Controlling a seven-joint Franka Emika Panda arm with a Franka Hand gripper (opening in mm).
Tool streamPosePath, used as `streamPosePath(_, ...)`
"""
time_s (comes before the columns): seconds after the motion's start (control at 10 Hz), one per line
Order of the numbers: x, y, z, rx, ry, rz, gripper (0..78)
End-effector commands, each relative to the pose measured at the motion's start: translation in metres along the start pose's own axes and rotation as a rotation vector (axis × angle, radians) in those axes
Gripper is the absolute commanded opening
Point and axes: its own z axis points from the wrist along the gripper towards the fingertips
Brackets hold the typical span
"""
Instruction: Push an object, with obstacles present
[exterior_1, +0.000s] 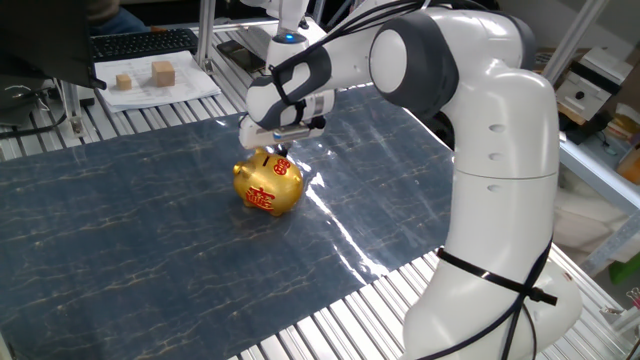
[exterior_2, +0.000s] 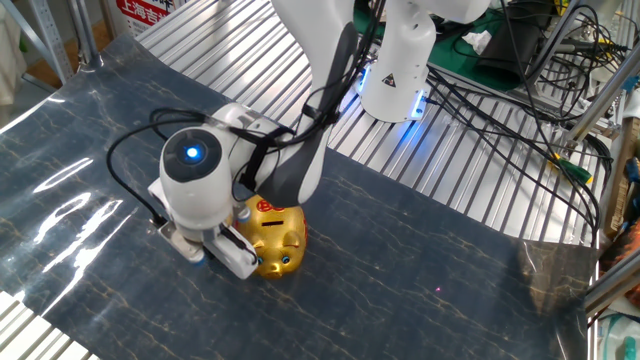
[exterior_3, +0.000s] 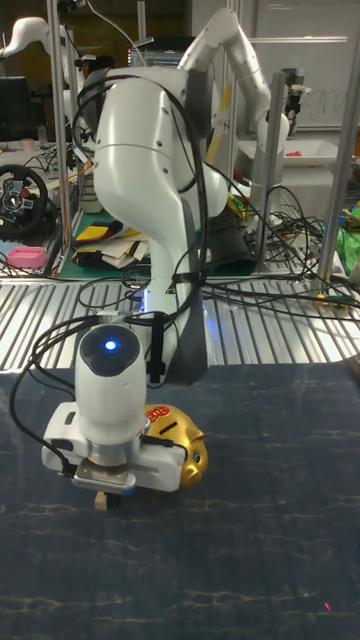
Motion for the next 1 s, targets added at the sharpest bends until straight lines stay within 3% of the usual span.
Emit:
streamPosePath(0.1,0.008,-0.02,0.0,0.007,-0.004,-0.023,0.0)
streamPosePath(0.2,0.013,-0.033,0.003,0.007,-0.005,-0.03,0.0)
streamPosePath(0.6,0.021,-0.055,0.0,0.018,-0.005,-0.048,0.0)
streamPosePath(1.0,0.029,-0.079,0.008,0.018,-0.012,-0.071,0.0)
